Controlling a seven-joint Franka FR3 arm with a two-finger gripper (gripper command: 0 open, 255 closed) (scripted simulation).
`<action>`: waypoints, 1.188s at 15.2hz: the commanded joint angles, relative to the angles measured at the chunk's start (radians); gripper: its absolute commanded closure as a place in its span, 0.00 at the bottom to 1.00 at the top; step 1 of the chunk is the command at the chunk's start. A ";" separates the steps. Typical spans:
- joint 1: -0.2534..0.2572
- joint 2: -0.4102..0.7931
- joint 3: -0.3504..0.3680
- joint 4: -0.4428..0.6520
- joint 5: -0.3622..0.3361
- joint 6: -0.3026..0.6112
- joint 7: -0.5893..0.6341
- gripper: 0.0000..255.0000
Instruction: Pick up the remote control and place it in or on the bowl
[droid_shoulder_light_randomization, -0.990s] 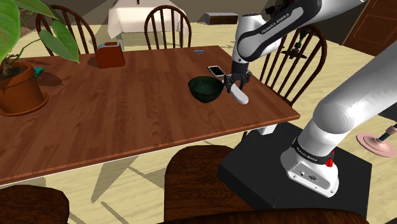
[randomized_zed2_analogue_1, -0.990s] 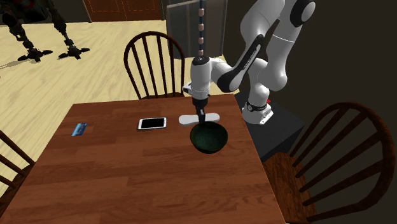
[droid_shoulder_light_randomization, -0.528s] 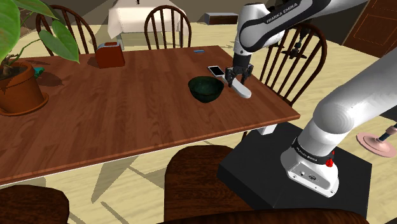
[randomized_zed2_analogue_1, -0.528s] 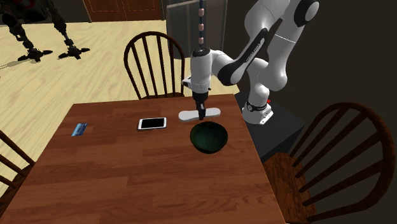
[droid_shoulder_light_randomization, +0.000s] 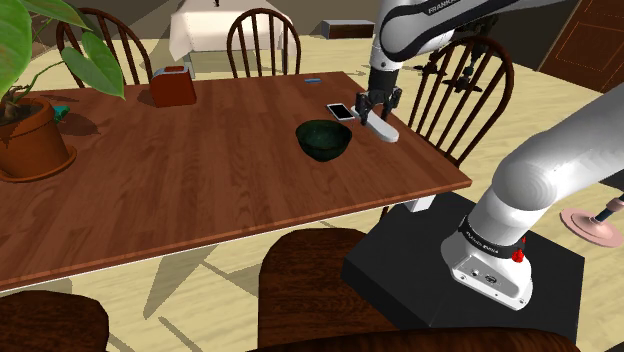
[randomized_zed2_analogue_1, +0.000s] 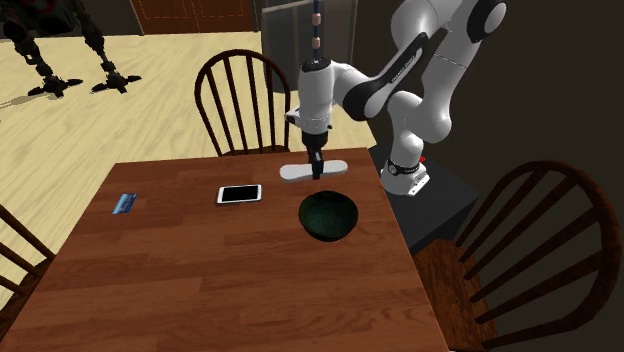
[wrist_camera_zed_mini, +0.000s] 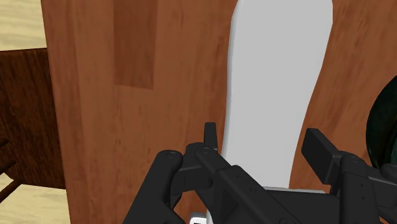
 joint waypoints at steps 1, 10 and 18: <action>0.000 -0.012 -0.001 0.017 0.000 -0.030 -0.001 1.00; 0.000 -0.053 -0.002 0.108 0.001 -0.161 -0.004 1.00; 0.010 -0.061 0.015 0.188 0.010 -0.249 0.019 1.00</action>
